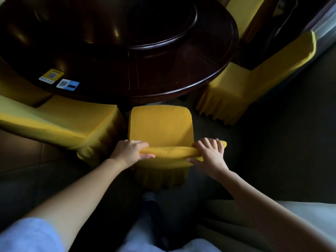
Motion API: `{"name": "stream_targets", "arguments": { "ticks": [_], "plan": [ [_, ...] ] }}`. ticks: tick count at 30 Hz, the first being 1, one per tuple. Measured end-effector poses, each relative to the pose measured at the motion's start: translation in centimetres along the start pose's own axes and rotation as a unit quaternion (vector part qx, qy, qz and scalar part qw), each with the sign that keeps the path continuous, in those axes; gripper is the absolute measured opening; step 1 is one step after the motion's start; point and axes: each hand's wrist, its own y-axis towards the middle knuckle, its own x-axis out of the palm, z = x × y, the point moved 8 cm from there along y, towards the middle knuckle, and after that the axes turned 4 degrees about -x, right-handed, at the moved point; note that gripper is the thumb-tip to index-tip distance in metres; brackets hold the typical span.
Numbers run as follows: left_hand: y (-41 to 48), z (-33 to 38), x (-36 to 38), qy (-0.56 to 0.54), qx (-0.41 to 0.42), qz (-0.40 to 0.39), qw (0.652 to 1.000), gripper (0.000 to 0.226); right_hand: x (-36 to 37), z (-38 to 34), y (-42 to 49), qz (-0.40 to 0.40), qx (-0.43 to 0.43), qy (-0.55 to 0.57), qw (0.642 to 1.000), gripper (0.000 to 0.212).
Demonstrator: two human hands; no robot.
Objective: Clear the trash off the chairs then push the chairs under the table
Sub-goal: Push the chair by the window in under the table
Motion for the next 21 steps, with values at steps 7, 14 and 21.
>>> {"name": "stream_targets", "arguments": {
  "ticks": [7,14,21],
  "plan": [
    [1.7,-2.1,0.1,0.003,-0.022,0.012,1.0,0.09,-0.9,-0.1,2.5,0.018,-0.025,-0.009,0.999,0.057],
    [2.3,-1.0,0.6,-0.005,-0.063,-0.013,0.998,0.099,-0.7,1.9,5.2,-0.065,-0.005,-0.01,0.998,0.052],
    [3.2,-1.0,-0.1,-0.006,-0.052,0.038,0.998,0.086,-0.5,2.5,8.3,-0.084,-0.018,-0.042,0.995,0.055]
  ]
}}
